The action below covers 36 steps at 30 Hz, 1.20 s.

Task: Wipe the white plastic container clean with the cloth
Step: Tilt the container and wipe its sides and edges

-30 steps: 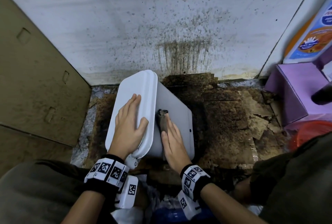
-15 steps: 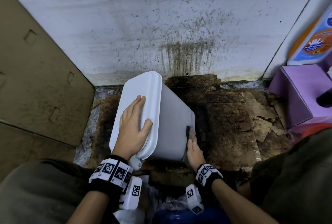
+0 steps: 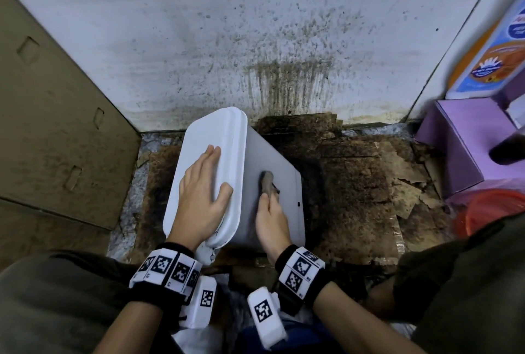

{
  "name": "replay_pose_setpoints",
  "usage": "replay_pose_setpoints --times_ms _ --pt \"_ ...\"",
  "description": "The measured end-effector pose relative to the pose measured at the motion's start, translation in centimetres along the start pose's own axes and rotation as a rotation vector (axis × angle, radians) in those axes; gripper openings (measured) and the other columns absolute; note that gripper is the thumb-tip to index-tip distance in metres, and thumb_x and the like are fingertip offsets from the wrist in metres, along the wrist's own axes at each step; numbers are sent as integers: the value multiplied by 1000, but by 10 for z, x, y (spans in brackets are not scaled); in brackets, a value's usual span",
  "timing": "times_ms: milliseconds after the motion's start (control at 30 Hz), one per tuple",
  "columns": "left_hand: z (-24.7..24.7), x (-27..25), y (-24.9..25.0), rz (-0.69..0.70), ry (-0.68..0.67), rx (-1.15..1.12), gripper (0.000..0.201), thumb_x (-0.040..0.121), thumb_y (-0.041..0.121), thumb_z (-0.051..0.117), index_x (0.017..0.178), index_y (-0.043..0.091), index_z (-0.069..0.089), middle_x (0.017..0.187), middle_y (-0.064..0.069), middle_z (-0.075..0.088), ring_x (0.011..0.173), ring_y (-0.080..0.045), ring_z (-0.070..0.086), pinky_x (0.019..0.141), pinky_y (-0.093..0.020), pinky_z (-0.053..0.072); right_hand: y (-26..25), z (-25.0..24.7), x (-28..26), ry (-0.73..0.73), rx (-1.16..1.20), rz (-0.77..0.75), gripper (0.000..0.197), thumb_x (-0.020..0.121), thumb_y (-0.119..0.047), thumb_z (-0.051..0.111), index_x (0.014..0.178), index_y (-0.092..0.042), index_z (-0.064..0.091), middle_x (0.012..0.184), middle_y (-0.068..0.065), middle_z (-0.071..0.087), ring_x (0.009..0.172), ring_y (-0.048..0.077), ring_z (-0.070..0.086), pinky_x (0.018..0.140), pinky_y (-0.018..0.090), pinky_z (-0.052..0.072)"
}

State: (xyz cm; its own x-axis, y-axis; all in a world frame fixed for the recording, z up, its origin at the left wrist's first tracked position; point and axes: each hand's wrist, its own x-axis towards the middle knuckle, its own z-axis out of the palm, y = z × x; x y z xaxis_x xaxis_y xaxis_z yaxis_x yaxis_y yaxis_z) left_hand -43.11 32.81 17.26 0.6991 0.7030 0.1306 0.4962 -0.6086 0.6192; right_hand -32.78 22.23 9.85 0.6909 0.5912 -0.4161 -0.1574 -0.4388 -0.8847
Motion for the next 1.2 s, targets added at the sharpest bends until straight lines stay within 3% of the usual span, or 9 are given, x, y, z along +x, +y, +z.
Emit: replay_pose_setpoints --times_ms 133,333,467,633,767,900,1000,1100,1200 --pt "-1 1 -1 -1 -7 3 73 91 48 34 159 25 26 166 5 24 152 -17 22 123 -39 19 -28 7 -14 -93 54 -232 59 102 -52 24 158 -34 24 164 -10 29 151 10 26 125 37 20" --pt "-2 -1 -5 0 -5 -20 71 92 47 35 160 26 26 166 8 24 153 -15 21 124 -41 20 -8 2 -11 -100 -140 -509 53 110 -29 30 161 -22 17 168 -7 14 154 0 9 126 24 10" --pt "-5 -4 -13 -5 -3 -39 70 93 47 36 160 27 26 167 9 23 153 -15 21 124 -40 20 18 -10 15 -164 -194 -549 53 110 -25 34 160 -18 19 168 -9 14 154 3 9 125 20 8" --pt "-7 -5 -18 -2 -4 -44 70 94 47 37 160 27 25 167 9 24 153 -15 21 124 -43 20 47 -24 48 -124 -270 -434 53 110 -24 33 160 -16 19 168 -5 16 154 6 14 126 25 10" --pt "-6 -4 -13 1 -14 -52 70 93 46 38 160 28 26 167 9 23 153 -14 21 124 -41 20 59 -36 59 -28 -255 -146 51 110 -26 32 159 -16 24 165 4 26 151 23 28 117 18 14" --pt "-5 -5 -10 1 -15 -45 69 93 45 39 159 28 26 167 10 23 153 -13 20 124 -37 18 55 -35 67 17 -223 109 52 109 -34 28 160 -21 24 160 12 37 144 37 37 118 34 24" --pt "-6 -5 -10 -2 -16 -50 70 93 45 38 160 27 26 167 11 22 153 -13 20 124 -39 18 42 -26 73 61 -184 164 54 109 -37 26 159 -19 25 161 12 34 144 37 36 120 39 24" --pt "-7 -4 -13 0 -17 -55 70 94 43 38 160 26 25 167 9 23 154 -15 21 125 -44 20 19 -19 71 60 -134 119 51 109 -31 27 157 -13 30 162 12 33 144 33 37 118 34 24" --pt "-7 -3 -14 7 -24 -50 70 94 43 38 160 26 23 167 9 22 154 -17 20 124 -46 20 -13 -16 64 -6 -89 42 51 108 -37 29 156 -21 34 159 7 40 143 31 39 119 35 27"
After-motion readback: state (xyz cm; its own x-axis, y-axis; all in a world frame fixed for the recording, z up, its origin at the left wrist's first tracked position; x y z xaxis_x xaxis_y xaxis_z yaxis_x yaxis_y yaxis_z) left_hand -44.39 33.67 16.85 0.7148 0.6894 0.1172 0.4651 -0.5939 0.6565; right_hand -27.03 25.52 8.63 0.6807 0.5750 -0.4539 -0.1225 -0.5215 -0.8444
